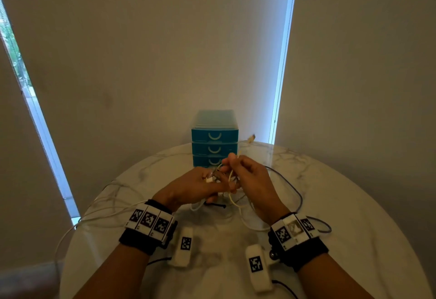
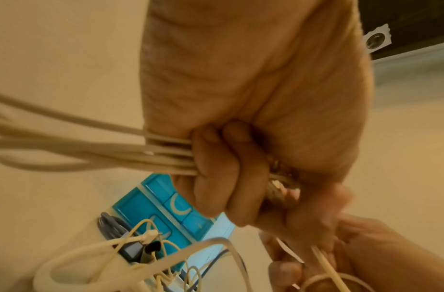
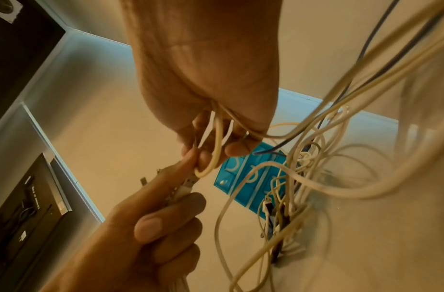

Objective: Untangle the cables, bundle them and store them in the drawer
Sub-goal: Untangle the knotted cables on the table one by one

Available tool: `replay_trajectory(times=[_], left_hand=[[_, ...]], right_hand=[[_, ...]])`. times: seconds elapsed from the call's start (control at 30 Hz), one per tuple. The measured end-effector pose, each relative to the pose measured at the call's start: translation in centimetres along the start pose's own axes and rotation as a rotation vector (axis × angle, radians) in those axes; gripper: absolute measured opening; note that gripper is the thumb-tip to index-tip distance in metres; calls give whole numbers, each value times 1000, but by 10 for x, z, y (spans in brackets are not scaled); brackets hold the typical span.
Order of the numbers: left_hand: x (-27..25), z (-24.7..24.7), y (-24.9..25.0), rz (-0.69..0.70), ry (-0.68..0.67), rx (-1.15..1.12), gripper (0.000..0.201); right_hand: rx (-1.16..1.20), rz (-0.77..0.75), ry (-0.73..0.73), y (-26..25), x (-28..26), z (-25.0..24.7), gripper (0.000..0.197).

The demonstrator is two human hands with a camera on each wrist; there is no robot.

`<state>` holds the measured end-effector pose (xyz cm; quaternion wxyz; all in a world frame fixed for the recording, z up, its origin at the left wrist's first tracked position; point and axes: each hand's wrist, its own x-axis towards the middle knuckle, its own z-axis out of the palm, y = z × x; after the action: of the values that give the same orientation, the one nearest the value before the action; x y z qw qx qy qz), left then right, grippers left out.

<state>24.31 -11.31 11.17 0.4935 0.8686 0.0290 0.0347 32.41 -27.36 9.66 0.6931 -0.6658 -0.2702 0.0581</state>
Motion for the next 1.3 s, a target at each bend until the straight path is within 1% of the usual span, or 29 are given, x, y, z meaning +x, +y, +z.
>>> replay_trajectory(times=[0.03,0.1,0.13,0.17,0.2,0.23,0.27,0.3,0.33,0.37,0.43,0.47,0.5,0.53,0.57,0.6,0.63,0.67,0.73,0.83,0.87,0.9,0.93,1.03,1.1,1.13,1.17,1.23,1.3], left_hand=[[-2,0,2,2,69,-37,33],[-3,-1,6,49,301,-150,33],[0,-2,5,86,449,-259,36],[2,-5,5,117,561,-415,41],[2,-9,6,132,618,-585,50],[1,-13,7,133,611,-742,58],[0,-16,9,131,568,-872,62],[1,-18,7,137,519,-966,63],[1,-20,6,147,473,-1010,63],[0,-18,8,159,421,-1009,64],[0,-11,10,198,332,-908,61],[-1,-6,13,213,313,-823,55],[-2,0,16,219,335,-730,44],[-4,5,21,221,387,-641,31],[-4,9,24,225,449,-579,24],[-4,12,26,219,504,-545,24],[-3,12,25,212,548,-563,26],[-2,8,23,209,593,-630,27],[2,-6,14,232,681,-804,30],[7,-37,-5,252,849,-989,34],[7,-47,-12,253,888,-1053,34],[8,-55,-19,252,916,-1122,34],[8,-62,-26,249,931,-1190,34],[11,-69,-37,261,926,-1340,37],[13,-66,-36,258,844,-1323,34],[12,-63,-32,246,780,-1240,31],[11,-58,-28,225,712,-1109,30],[7,-46,-17,154,564,-792,38],[2,-32,-6,94,411,-538,46]], right_hand=[[30,-14,34,0,0,0,39],[41,-43,80,0,2,-2,42],[28,-60,61,-1,2,-3,43],[3,-70,-4,-1,1,-3,43],[-36,-69,-108,-2,-2,-1,42],[-85,-59,-235,-3,-6,1,39],[-136,-54,-356,-3,-9,5,37],[-183,-58,-442,-2,-11,10,35],[-212,-62,-477,-1,-12,14,35],[-216,-63,-472,0,-12,18,36],[-192,-54,-443,2,-11,20,37],[-182,-40,-438,3,-10,20,36],[-180,-23,-440,2,-11,19,36],[-184,-9,-445,2,-12,18,34],[-198,0,-450,1,-13,17,33],[-218,6,-453,2,-13,17,31],[-239,19,-452,3,-12,15,28],[-256,36,-444,3,-10,13,25],[-322,52,-412,2,-7,4,29],[-449,79,-389,-3,-2,-21,54],[-424,106,-388,-3,0,-30,60],[-348,132,-371,-3,3,-38,61],[-234,148,-336,0,8,-45,57],[147,164,-173,7,24,-55,32],[234,115,-79,8,25,-52,27],[232,86,-48,8,25,-50,27],[221,59,-38,8,24,-47,26],[171,30,-57,5,21,-43,25],[102,22,-65,3,19,-40,25]])
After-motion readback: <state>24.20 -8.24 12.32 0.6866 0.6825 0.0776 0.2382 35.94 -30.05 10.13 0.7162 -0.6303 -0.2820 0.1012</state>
